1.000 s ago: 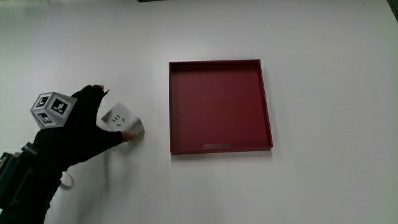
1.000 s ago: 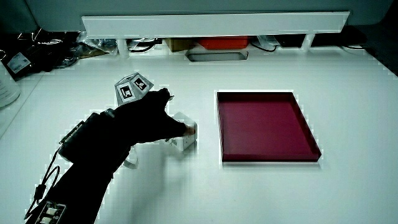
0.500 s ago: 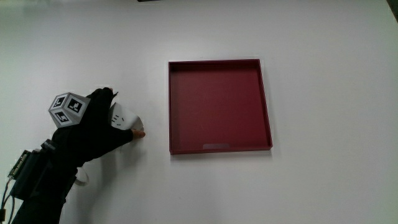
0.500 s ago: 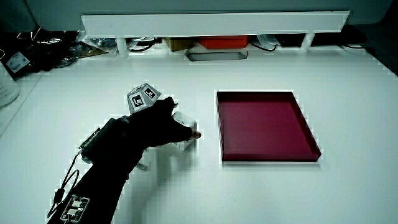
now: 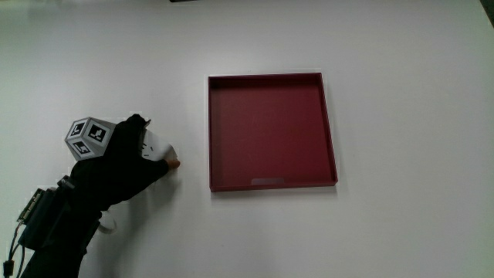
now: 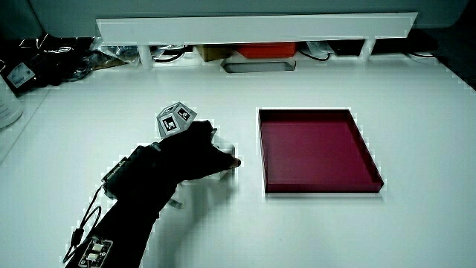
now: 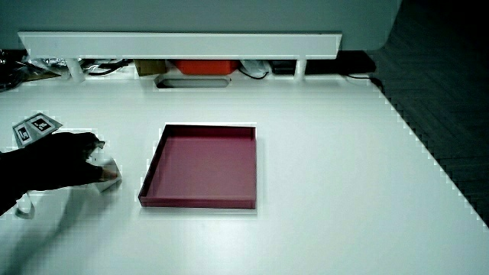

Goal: Pick socket

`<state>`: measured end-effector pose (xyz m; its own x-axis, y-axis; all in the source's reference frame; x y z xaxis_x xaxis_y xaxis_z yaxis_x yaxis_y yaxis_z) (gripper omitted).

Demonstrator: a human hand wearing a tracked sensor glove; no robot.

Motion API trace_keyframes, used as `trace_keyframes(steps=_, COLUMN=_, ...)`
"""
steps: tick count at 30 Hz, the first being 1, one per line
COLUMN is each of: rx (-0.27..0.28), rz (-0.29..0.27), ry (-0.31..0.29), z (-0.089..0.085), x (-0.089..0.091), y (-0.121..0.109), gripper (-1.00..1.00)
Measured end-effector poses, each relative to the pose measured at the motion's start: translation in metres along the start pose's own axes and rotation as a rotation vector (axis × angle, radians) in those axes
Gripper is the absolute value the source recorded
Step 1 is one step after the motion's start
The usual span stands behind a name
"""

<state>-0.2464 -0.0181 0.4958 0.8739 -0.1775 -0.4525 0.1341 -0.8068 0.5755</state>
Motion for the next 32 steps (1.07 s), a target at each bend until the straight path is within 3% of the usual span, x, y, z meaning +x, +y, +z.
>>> trace_keyframes(steps=8, rx=0.024, rz=-0.014, ry=-0.008, z=-0.001, x=0.002, y=-0.004, gripper=1.0)
trace_keyframes(steps=12, rx=0.043, rz=-0.05, ry=-0.008, z=0.004, x=0.009, y=-0.008, gripper=1.0)
trace_keyframes(steps=19, rx=0.075, rz=-0.175, ry=0.017, z=0.019, x=0.046, y=-0.02, gripper=1.0)
trace_keyframes(steps=20, rx=0.081, rz=-0.159, ry=-0.054, z=0.025, x=0.06, y=-0.027, gripper=1.0)
trace_keyframes(steps=23, rx=0.087, rz=-0.212, ry=-0.087, z=0.03, x=0.079, y=-0.029, gripper=1.0)
trace_keyframes(steps=25, rx=0.074, rz=-0.212, ry=-0.123, z=0.032, x=0.09, y=-0.028, gripper=1.0)
trace_keyframes(steps=26, rx=0.056, rz=-0.185, ry=-0.21, z=0.031, x=0.094, y=-0.027, gripper=1.0)
trace_keyframes(steps=27, rx=0.064, rz=-0.206, ry=-0.171, z=0.032, x=0.101, y=-0.026, gripper=1.0)
trace_keyframes(steps=28, rx=0.096, rz=-0.269, ry=-0.14, z=0.032, x=0.104, y=-0.022, gripper=1.0)
trace_keyframes(steps=29, rx=0.052, rz=-0.188, ry=-0.176, z=0.032, x=0.11, y=-0.023, gripper=1.0)
trace_keyframes(steps=30, rx=0.057, rz=-0.226, ry=-0.218, z=0.031, x=0.115, y=-0.02, gripper=1.0)
trace_keyframes(steps=31, rx=0.066, rz=-0.266, ry=-0.202, z=0.03, x=0.119, y=-0.017, gripper=1.0)
trace_keyframes(steps=32, rx=0.048, rz=-0.216, ry=-0.197, z=0.03, x=0.125, y=-0.017, gripper=1.0)
